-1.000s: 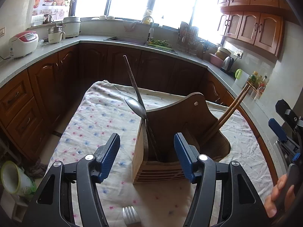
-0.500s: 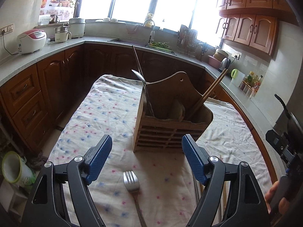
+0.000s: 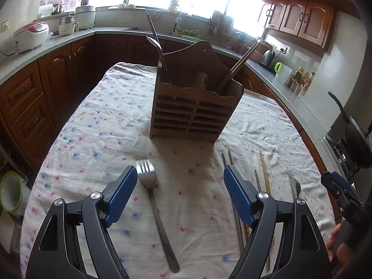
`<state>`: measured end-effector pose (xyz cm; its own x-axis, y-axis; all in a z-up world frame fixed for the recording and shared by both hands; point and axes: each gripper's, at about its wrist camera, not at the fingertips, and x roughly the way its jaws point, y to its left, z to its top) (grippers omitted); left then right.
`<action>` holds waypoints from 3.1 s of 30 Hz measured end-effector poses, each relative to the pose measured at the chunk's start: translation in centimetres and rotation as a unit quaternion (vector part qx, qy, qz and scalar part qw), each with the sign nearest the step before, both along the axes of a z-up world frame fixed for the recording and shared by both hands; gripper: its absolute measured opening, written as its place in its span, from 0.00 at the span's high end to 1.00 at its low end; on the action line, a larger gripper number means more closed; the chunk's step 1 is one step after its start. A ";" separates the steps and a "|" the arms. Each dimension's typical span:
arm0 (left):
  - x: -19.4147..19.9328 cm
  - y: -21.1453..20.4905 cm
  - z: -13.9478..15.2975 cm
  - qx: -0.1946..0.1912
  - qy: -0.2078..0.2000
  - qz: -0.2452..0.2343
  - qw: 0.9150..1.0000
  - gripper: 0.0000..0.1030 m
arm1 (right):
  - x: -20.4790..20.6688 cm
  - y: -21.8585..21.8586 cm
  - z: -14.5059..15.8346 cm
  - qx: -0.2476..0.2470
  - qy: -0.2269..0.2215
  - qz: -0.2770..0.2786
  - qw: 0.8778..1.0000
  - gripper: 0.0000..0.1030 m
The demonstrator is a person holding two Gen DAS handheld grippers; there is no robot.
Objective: Organize utensils
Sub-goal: 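Withdraw both open tools from the holder toward the remaining chopsticks, then close the left tool on a metal chopstick while the right tool grasps a wooden chopstick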
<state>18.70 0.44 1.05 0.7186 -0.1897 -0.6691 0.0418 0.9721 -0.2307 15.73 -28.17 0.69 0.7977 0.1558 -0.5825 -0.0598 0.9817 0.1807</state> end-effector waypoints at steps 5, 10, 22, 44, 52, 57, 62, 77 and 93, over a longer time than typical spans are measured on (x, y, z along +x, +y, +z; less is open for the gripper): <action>0.0 -1.3 -1.0 0.009 0.023 -0.017 1.000 0.24 | -0.1 -1.2 -1.7 0.029 0.028 -0.006 0.999 0.00; 0.2 -2.1 -2.0 0.010 0.042 -0.024 0.999 0.24 | 0.1 -1.4 -2.6 0.025 0.047 -0.016 0.998 0.00; 1.6 -4.1 -4.0 0.013 0.076 -0.052 0.996 0.24 | 1.4 -1.1 -4.0 0.005 0.099 -0.008 0.995 0.00; 10.3 -9.4 -6.6 0.029 0.118 -0.119 0.985 0.76 | 11.5 -1.9 -8.9 0.072 0.160 0.020 0.984 0.75; 11.8 -10.6 -7.4 0.036 0.119 -0.133 0.983 0.83 | 14.4 -0.7 -9.8 0.043 0.175 0.026 0.983 0.75; 11.3 -11.1 -7.5 0.060 0.110 -0.158 0.980 0.93 | 14.4 0.1 -9.8 0.001 0.173 0.031 0.984 0.86; 9.1 -10.0 -7.4 0.069 0.106 -0.193 0.973 0.94 | 12.4 -0.5 -9.6 0.006 0.176 0.041 0.984 0.92; 6.9 -8.4 -7.1 0.076 0.137 -0.171 0.973 0.93 | 10.5 0.0 -9.3 -0.010 0.188 0.046 0.981 0.87; 4.8 -7.3 -4.2 0.051 0.097 -0.152 0.982 0.97 | 7.4 -0.7 -5.8 0.043 0.139 0.051 0.988 0.95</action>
